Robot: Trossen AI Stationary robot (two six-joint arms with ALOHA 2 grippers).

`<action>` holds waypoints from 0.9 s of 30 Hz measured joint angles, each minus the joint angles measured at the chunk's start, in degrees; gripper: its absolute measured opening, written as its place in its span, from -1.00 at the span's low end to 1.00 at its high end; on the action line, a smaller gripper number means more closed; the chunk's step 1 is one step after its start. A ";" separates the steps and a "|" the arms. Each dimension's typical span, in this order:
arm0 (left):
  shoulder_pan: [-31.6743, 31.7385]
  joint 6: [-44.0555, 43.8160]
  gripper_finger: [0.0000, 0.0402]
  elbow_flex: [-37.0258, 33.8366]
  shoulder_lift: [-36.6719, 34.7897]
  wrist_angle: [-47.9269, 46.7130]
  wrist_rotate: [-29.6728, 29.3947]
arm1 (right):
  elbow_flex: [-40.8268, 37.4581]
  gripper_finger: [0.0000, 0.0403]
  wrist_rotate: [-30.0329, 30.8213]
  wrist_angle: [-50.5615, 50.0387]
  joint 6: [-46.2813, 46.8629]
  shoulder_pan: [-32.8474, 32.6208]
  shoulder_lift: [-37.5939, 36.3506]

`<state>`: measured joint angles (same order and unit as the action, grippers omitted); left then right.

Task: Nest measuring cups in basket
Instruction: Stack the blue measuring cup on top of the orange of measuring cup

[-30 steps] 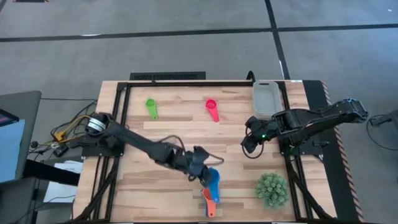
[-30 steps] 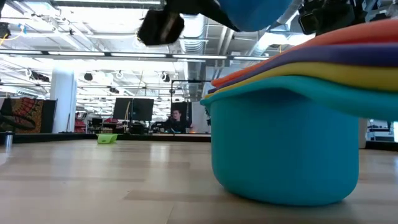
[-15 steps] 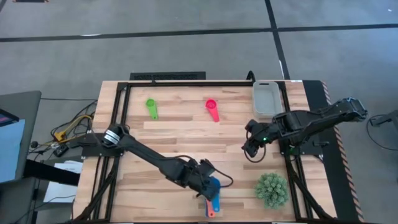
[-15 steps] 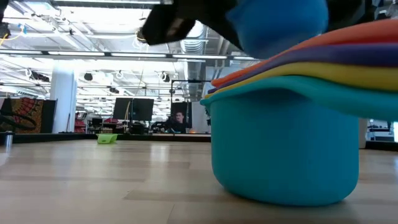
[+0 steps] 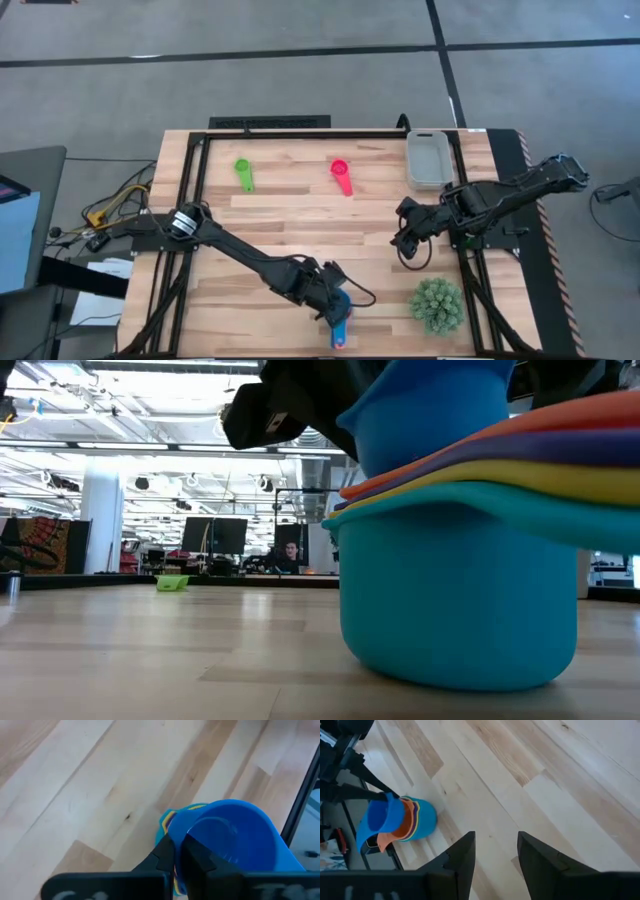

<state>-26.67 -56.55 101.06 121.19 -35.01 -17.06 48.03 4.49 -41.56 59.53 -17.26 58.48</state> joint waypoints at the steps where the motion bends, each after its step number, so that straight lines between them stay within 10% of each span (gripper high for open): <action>1: -0.02 0.02 -0.97 0.00 0.00 -0.04 0.20 | 0.00 -0.14 0.00 -0.10 -0.01 0.00 0.00; 12: -0.59 -2.50 -0.93 -0.04 0.83 1.49 1.89 | 0.00 -0.05 0.04 0.02 -0.94 0.15 0.00; 27: 1.85 -0.21 -0.33 -0.02 -0.52 -0.48 6.25 | 0.00 0.05 0.07 0.00 -1.07 0.15 0.00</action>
<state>-24.83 -56.76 101.03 120.66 -35.49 -10.81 48.03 4.56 -41.56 58.46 -17.10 58.48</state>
